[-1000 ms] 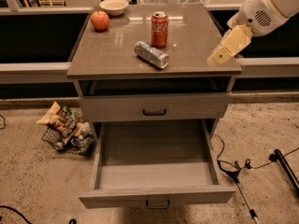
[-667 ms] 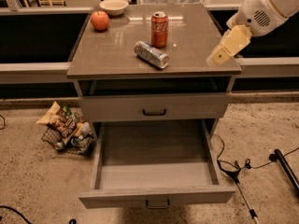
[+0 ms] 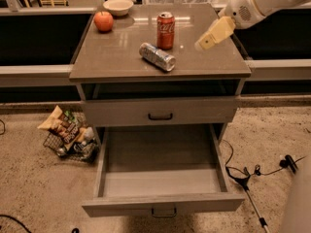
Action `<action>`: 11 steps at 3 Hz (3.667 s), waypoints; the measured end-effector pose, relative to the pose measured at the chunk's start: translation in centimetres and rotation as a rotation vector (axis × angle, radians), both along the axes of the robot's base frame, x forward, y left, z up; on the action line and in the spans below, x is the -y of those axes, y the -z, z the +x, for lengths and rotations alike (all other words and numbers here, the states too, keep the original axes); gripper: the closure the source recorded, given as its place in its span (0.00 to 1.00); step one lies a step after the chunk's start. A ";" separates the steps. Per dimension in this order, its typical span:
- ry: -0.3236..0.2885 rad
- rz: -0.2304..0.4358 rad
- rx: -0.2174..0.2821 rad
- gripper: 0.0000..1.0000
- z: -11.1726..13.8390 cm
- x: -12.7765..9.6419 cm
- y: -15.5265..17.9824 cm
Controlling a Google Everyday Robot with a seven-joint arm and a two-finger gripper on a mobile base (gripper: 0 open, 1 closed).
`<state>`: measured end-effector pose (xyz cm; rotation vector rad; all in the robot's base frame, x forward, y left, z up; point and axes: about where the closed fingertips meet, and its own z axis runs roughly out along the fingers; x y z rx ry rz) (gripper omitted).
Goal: Place redbull can into middle drawer
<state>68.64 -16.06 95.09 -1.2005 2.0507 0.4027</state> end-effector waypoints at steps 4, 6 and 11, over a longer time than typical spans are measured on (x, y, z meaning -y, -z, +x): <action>0.058 0.047 -0.052 0.00 7.0 -7.4 4.1; 0.193 0.056 -0.098 0.00 7.4 -11.4 6.6; 0.395 -0.021 -0.095 0.41 9.2 -9.4 11.7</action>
Offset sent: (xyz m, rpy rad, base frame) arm 0.0914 0.0735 -0.0440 0.0261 0.0535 -0.0637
